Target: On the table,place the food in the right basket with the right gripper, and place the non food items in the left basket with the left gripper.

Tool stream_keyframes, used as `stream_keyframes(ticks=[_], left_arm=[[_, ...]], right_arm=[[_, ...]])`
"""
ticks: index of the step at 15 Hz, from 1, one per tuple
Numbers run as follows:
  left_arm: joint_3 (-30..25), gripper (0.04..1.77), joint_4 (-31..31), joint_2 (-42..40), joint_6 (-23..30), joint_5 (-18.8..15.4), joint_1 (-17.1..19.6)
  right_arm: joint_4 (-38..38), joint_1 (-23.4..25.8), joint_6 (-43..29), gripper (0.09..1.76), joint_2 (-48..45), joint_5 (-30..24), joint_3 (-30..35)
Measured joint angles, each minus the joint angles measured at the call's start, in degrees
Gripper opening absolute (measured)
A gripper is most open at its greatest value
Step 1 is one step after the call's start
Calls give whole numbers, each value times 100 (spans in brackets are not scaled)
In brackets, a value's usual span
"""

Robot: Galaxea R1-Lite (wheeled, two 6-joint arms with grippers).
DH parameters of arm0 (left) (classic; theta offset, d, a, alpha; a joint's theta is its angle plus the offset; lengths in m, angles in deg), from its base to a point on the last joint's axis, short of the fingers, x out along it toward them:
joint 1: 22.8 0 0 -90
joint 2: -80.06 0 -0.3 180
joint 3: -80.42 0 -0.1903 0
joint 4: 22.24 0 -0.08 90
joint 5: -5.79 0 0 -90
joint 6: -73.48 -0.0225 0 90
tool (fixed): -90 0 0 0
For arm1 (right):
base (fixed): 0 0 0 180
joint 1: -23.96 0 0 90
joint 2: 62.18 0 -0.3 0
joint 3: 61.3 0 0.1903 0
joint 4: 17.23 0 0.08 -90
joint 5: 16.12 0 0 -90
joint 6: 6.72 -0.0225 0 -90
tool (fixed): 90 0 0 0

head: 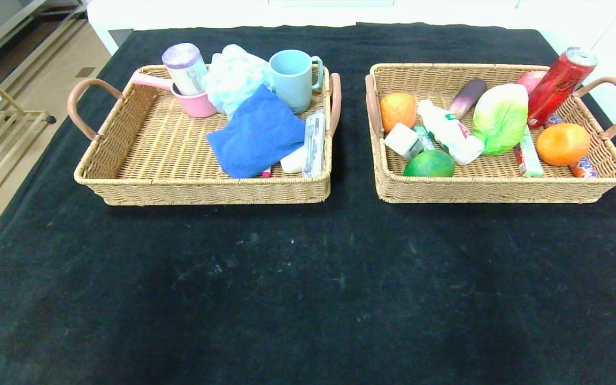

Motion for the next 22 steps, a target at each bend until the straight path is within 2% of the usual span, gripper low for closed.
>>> stream_keyframes(ticks=[3, 5, 6, 8, 13, 16, 18, 20, 22], left_arm=[[405, 172, -566, -538, 37, -146, 323], [724, 172, -913, -768, 41, -184, 372], [800, 172, -1114, -917, 23, -341, 384], [769, 172, -1324, -1179, 28, -669, 411], [138, 172, -1352, -2088, 1, -1058, 496], [-395, 172, -1296, -2676, -5, -1031, 524], [-846, 172, -1042, -2877, 52, -912, 529], [-1508, 172, -317, -2968, 69, -642, 532], [-2371, 172, 492, -3006, 95, -271, 532]], right_arm=[[433, 367, -56, 170, -477, -77, -315], [536, 603, -216, 170, -740, -48, -372], [647, 669, -232, 170, -880, -41, -358], [805, 747, -233, 170, -1169, -50, -135], [755, 1047, -108, 170, -2126, -174, 695], [116, 1056, -124, 170, -2640, -447, 1243], [-411, 1056, -296, 170, -2777, -77, 1681], [-1332, 1056, -412, 170, -2839, 201, 2382], [-2625, 1056, -433, 170, -2861, 542, 3434]])
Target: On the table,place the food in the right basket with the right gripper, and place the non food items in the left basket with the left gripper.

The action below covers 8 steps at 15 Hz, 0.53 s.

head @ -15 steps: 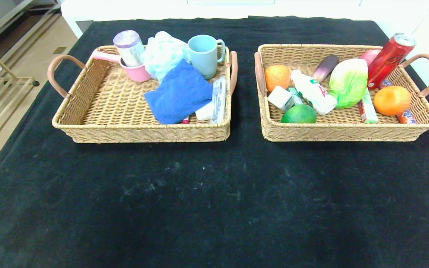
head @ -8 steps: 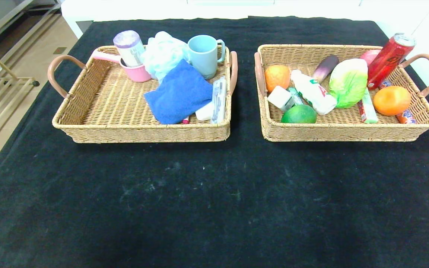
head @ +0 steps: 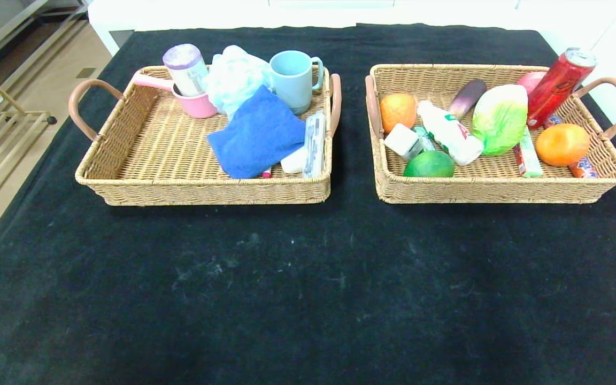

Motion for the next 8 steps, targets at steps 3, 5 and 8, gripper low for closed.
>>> stream_keyframes(ticks=[3, 5, 8], left_arm=[[-995, 172, 540, -13, 182, 656, 0], [-1353, 172, 577, -18, 372, 747, 0], [-1486, 172, 549, -21, 429, 736, 0]], right_arm=[[-820, 0, -166, 170, -7, 339, 1257], [-544, 0, -282, 170, -7, 346, 1502], [-524, -6, -334, 170, -7, 357, 1563]])
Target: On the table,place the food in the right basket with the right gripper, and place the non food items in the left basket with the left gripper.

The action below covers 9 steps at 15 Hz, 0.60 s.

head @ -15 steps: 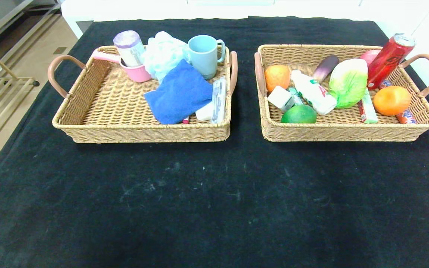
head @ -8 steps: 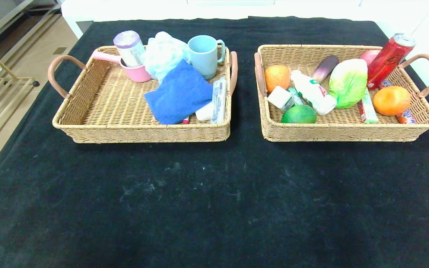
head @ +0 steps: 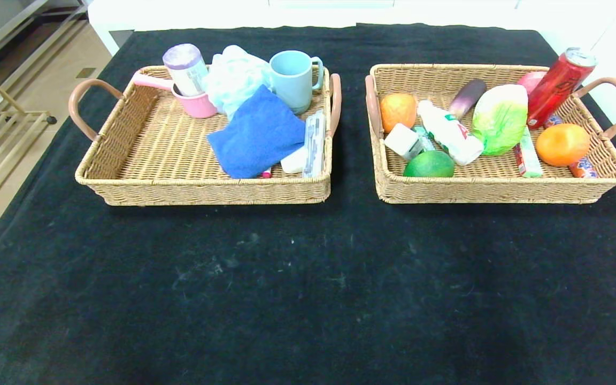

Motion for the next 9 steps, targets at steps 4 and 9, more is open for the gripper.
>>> stream_keyframes(ticks=[4, 9], left_arm=[[-20, 172, 2, 21, 26, 52, 0], [-22, 172, 37, 17, 545, 180, 0]], right_arm=[[4, -2, -24, 170, 0, 0, 11], [11, -2, -13, 171, 0, 0, 13]])
